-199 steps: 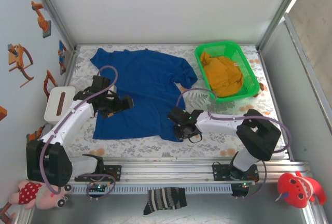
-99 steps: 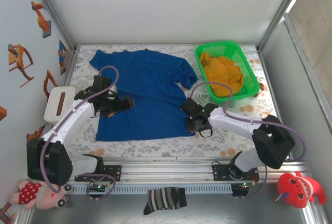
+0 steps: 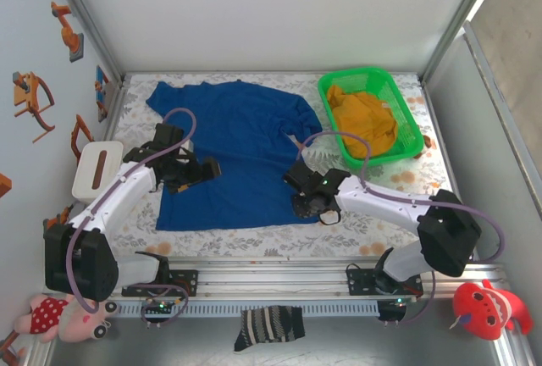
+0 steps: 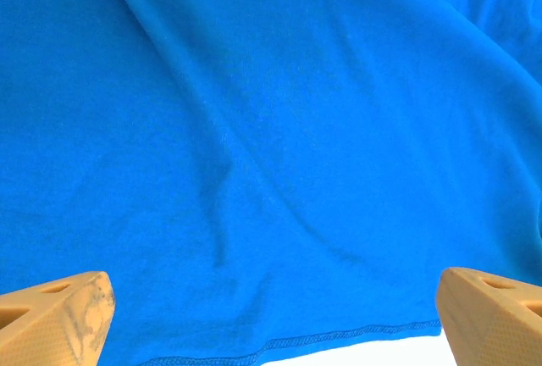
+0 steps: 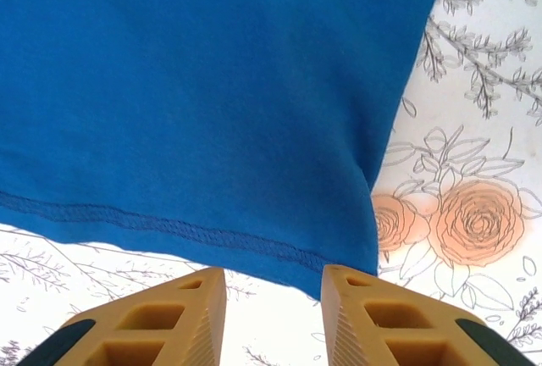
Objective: Fold the inside-out t-shirt
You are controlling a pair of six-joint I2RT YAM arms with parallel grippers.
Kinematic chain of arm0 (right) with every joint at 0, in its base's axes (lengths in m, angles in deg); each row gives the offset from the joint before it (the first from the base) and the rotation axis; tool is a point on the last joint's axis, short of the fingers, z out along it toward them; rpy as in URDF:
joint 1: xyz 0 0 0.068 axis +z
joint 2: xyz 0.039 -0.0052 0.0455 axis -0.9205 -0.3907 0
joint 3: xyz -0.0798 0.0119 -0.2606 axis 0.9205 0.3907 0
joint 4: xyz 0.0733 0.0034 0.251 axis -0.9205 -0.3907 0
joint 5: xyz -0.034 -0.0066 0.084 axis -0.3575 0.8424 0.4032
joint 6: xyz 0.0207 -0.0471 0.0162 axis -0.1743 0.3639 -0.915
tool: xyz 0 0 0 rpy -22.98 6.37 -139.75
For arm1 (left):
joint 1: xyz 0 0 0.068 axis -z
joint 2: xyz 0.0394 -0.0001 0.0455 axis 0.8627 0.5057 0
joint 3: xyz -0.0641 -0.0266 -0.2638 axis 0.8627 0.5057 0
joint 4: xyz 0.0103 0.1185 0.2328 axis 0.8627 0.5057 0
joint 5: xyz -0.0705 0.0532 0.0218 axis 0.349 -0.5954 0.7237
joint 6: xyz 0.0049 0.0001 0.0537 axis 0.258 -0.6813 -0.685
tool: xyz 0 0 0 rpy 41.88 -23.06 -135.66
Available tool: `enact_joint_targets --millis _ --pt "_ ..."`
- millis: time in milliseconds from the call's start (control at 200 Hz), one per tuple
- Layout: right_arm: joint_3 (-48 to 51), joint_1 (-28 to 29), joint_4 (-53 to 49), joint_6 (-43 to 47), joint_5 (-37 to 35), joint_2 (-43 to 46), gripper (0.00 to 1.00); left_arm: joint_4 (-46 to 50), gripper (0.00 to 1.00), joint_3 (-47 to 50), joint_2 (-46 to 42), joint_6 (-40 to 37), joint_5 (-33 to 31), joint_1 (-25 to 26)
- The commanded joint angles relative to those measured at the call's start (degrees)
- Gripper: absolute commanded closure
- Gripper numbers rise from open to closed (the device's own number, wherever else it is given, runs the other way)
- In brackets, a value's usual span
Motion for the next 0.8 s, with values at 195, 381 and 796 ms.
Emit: enact_joint_targets --millis 195,381,796 --pt "7.84 1.53 5.90 -14.07 3.24 5.13 0.61 0.27 0.03 -1.69 0.98 0.41 -0.51 1.03" --pt "11.18 2.11 11.20 -22.63 3.79 6.35 0.57 -1.13 0.03 -1.60 1.68 1.19 0.64 1.61" --pt "16.93 3.04 14.73 -34.26 -1.09 8.70 0.57 -1.55 0.03 -1.60 -0.42 1.68 -5.02 4.26"
